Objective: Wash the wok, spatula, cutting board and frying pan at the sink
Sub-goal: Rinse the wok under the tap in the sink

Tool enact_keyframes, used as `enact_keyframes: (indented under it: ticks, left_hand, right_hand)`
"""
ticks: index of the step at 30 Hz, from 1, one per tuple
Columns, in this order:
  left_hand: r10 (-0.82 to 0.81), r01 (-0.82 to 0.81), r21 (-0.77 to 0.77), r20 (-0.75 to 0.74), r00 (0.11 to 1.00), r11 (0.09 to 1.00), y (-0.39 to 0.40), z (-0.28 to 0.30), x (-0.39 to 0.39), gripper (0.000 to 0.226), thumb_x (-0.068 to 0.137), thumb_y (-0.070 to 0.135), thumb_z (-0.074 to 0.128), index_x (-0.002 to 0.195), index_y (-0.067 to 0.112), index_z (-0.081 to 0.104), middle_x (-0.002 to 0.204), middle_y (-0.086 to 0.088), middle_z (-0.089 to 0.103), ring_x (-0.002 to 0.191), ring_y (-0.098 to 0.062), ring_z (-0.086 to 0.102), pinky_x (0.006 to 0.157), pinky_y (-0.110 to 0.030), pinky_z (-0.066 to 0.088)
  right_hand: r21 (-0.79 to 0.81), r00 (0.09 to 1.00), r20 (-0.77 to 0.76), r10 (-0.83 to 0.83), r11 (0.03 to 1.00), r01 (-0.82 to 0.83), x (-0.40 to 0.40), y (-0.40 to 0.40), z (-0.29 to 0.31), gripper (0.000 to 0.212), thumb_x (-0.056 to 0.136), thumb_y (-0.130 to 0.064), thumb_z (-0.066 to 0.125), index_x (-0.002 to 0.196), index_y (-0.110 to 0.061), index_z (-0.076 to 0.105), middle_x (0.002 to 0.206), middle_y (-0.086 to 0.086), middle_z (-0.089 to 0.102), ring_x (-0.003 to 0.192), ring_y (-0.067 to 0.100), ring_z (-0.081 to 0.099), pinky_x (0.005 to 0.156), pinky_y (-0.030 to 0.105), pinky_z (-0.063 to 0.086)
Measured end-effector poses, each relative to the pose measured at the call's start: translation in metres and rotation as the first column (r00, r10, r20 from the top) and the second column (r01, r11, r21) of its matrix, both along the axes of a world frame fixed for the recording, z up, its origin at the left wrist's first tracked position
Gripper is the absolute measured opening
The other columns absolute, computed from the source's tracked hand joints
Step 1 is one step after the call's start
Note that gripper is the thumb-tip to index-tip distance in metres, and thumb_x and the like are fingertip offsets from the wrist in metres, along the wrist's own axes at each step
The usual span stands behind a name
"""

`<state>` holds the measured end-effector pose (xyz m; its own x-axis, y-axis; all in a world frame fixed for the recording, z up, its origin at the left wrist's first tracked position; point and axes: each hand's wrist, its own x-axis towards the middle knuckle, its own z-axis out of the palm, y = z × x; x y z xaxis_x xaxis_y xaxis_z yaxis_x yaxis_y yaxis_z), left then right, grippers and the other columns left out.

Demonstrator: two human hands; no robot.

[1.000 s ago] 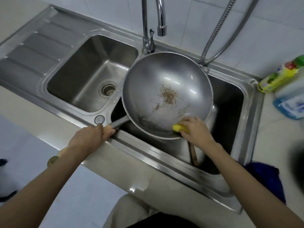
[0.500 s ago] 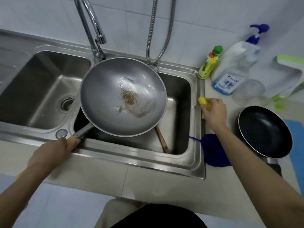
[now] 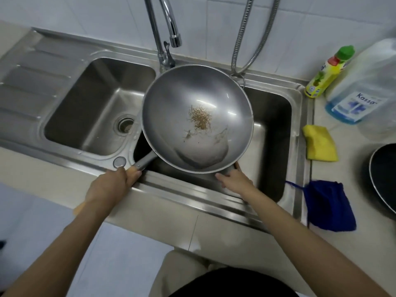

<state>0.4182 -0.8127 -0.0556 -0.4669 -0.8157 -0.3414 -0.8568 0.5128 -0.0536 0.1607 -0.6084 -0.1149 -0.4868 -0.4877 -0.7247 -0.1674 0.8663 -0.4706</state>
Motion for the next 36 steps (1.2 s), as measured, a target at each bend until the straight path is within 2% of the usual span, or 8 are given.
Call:
enact_keyframes:
  ticks: [2, 4, 9, 12, 19, 27, 32, 36]
  left_hand:
    - [0.016, -0.016, 0.005, -0.001, 1.0, 1.0, 0.0, 0.0, 0.001, 0.066, 0.093, 0.064, 0.032, 0.107, 0.005, 0.055, 0.103, -0.024, 0.065, 0.097, -0.042, 0.062, 0.077, -0.043, 0.046]
    - [0.021, -0.021, 0.009, -0.003, 1.0, 1.0, 0.001, 0.0, 0.001, 0.065, 0.093, 0.065, 0.031, 0.108, 0.006, 0.054, 0.101, -0.022, 0.065, 0.096, -0.041, 0.062, 0.075, -0.043, 0.046]
    - [0.036, -0.036, -0.019, -0.004, 0.999, 0.999, 0.007, -0.002, 0.0, 0.06, 0.093, 0.065, 0.028, 0.101, 0.01, 0.05, 0.093, -0.016, 0.066, 0.089, -0.038, 0.064, 0.068, -0.04, 0.045]
    - [0.045, -0.045, -0.039, -0.005, 0.999, 0.998, 0.013, -0.002, -0.002, 0.057, 0.094, 0.063, 0.028, 0.099, 0.01, 0.047, 0.088, -0.015, 0.067, 0.086, -0.037, 0.064, 0.062, -0.036, 0.04]
    - [0.12, -0.122, -0.044, -0.048, 0.992, 0.992, 0.024, -0.006, -0.003, 0.049, 0.095, 0.058, 0.033, 0.094, 0.01, 0.043, 0.075, -0.015, 0.064, 0.073, -0.038, 0.063, 0.057, -0.036, 0.041]
    - [0.166, -0.17, -0.039, -0.089, 0.982, 0.985, 0.03, -0.008, -0.003, 0.045, 0.093, 0.06, 0.03, 0.089, 0.015, 0.034, 0.065, -0.006, 0.049, 0.062, -0.034, 0.058, 0.053, -0.035, 0.04]
    - [0.178, -0.183, -0.055, -0.077, 0.981, 0.982, 0.033, -0.008, -0.004, 0.043, 0.095, 0.058, 0.033, 0.089, 0.016, 0.033, 0.063, -0.004, 0.045, 0.055, -0.027, 0.044, 0.05, -0.033, 0.034]
    - [0.182, -0.183, -0.004, -0.091, 0.979, 0.983, 0.04, -0.005, -0.002, 0.045, 0.094, 0.061, 0.029, 0.094, 0.016, 0.038, 0.069, -0.006, 0.055, 0.059, -0.027, 0.053, 0.053, -0.034, 0.041]
  right_hand:
    - [-0.064, 0.932, 0.293, -0.215, 0.968, 0.244, 0.012, -0.016, -0.001, 0.036, 0.096, -0.038, 0.049, 0.114, -0.008, 0.057, 0.104, 0.004, 0.063, 0.073, 0.011, 0.06, 0.056, 0.012, 0.047]
    - [-0.02, 0.82, 0.448, -0.355, 0.914, 0.406, 0.02, -0.03, -0.001, 0.021, 0.099, -0.027, 0.045, 0.109, -0.011, 0.054, 0.088, 0.003, 0.063, 0.058, 0.009, 0.05, 0.044, 0.017, 0.033]
    - [0.042, 0.673, 0.523, -0.524, 0.804, 0.593, 0.031, -0.057, -0.026, 0.029, 0.1, -0.016, 0.032, 0.073, -0.019, 0.042, 0.062, -0.003, 0.041, 0.045, 0.009, 0.047, 0.043, 0.02, 0.024]
    - [0.056, 0.65, 0.54, -0.535, 0.793, 0.606, 0.029, -0.067, -0.032, 0.031, 0.102, -0.015, 0.03, 0.073, -0.017, 0.041, 0.063, -0.003, 0.042, 0.033, 0.004, 0.043, 0.037, 0.017, 0.023]
    - [0.147, 0.563, 0.56, -0.608, 0.741, 0.655, 0.033, -0.098, -0.056, 0.036, 0.102, -0.016, 0.03, 0.068, -0.016, 0.041, 0.062, -0.002, 0.041, 0.034, 0.004, 0.039, 0.031, 0.014, 0.018]
    - [0.097, 0.57, 0.546, -0.613, 0.723, 0.684, 0.043, -0.133, -0.063, 0.027, 0.101, -0.019, 0.032, 0.075, -0.02, 0.04, 0.06, -0.003, 0.037, 0.033, 0.005, 0.033, 0.032, 0.012, 0.014]
    - [0.077, 0.598, 0.565, -0.569, 0.757, 0.648, 0.039, -0.133, -0.069, 0.027, 0.102, -0.022, 0.032, 0.077, -0.018, 0.041, 0.063, -0.002, 0.041, 0.039, 0.007, 0.036, 0.037, 0.015, 0.019]
    - [0.099, 0.56, 0.602, -0.569, 0.749, 0.655, 0.029, -0.114, -0.07, 0.028, 0.102, -0.021, 0.039, 0.075, -0.015, 0.047, 0.053, -0.002, 0.051, 0.037, 0.007, 0.045, 0.04, 0.017, 0.029]
